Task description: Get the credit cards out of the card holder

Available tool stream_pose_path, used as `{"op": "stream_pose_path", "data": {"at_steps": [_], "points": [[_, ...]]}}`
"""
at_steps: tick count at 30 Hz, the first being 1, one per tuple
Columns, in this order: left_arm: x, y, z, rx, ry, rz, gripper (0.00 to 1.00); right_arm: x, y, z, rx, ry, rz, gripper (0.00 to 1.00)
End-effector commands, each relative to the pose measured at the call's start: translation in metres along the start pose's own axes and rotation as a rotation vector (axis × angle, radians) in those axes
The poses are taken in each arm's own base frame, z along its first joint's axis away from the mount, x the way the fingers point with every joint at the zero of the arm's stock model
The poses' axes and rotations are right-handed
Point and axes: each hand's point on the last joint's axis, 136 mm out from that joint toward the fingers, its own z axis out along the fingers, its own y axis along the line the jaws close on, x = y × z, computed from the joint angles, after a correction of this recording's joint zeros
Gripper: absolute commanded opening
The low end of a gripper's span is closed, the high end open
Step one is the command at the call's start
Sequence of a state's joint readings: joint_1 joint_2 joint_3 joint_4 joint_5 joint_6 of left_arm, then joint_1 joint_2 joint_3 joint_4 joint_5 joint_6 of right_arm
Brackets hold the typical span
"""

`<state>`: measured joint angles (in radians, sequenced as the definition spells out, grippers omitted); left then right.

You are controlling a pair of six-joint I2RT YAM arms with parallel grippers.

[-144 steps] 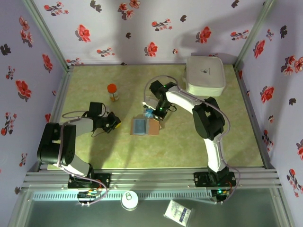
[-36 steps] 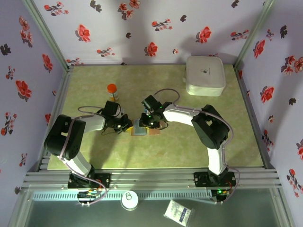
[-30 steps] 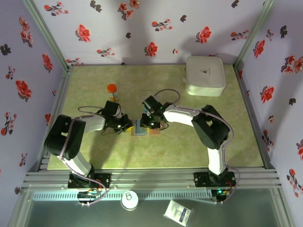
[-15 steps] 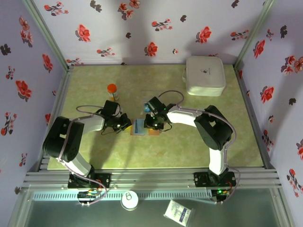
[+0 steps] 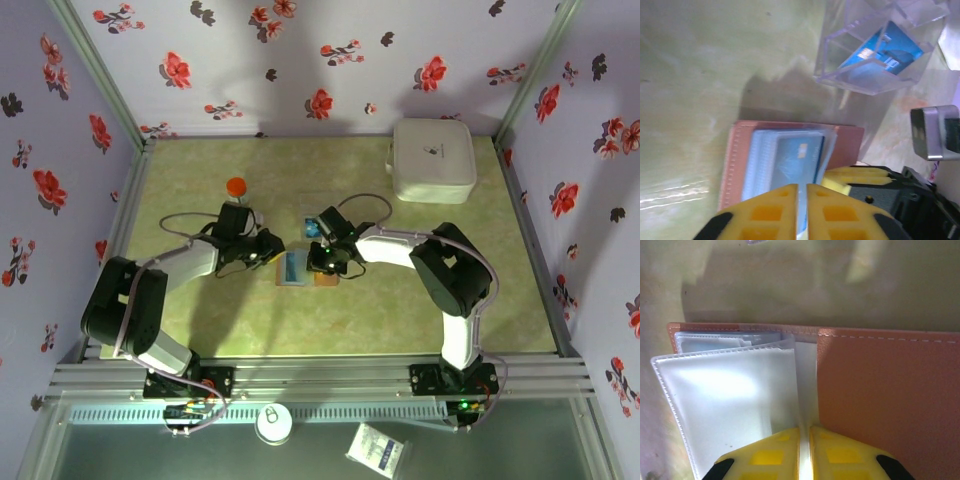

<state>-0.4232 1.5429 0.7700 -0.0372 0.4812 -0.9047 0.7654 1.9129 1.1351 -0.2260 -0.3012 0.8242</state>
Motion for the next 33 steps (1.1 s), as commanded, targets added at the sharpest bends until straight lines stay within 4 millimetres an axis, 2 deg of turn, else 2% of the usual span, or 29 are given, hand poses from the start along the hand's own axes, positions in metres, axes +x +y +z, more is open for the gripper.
{"op": "stream_pose_path", "data": {"at_steps": [1, 9, 16, 20, 24, 28, 33], "points": [[0.006, -0.015, 0.006, 0.036, 0.037, -0.003, 0.20, 0.000, -0.001, -0.005, -0.009, -0.007, 0.024, 0.15], [0.019, -0.021, 0.024, 0.036, 0.084, 0.006, 0.27, 0.001, -0.002, -0.006, -0.011, -0.008, 0.023, 0.15], [0.023, -0.021, 0.033, 0.030, 0.099, 0.002, 0.28, 0.001, -0.001, -0.007, -0.016, -0.008, 0.021, 0.15], [0.023, -0.025, 0.033, 0.037, 0.098, 0.006, 0.25, 0.001, 0.001, -0.012, -0.021, -0.018, 0.018, 0.17], [0.022, -0.029, 0.032, 0.037, 0.097, 0.011, 0.24, -0.002, 0.000, -0.018, -0.015, -0.034, 0.005, 0.15], [0.019, -0.027, 0.027, 0.008, 0.077, 0.024, 0.24, 0.002, -0.008, -0.008, 0.003, -0.002, 0.015, 0.13], [0.014, -0.024, 0.017, -0.046, 0.042, 0.044, 0.25, 0.003, -0.011, -0.007, 0.002, -0.004, 0.018, 0.12]]}}
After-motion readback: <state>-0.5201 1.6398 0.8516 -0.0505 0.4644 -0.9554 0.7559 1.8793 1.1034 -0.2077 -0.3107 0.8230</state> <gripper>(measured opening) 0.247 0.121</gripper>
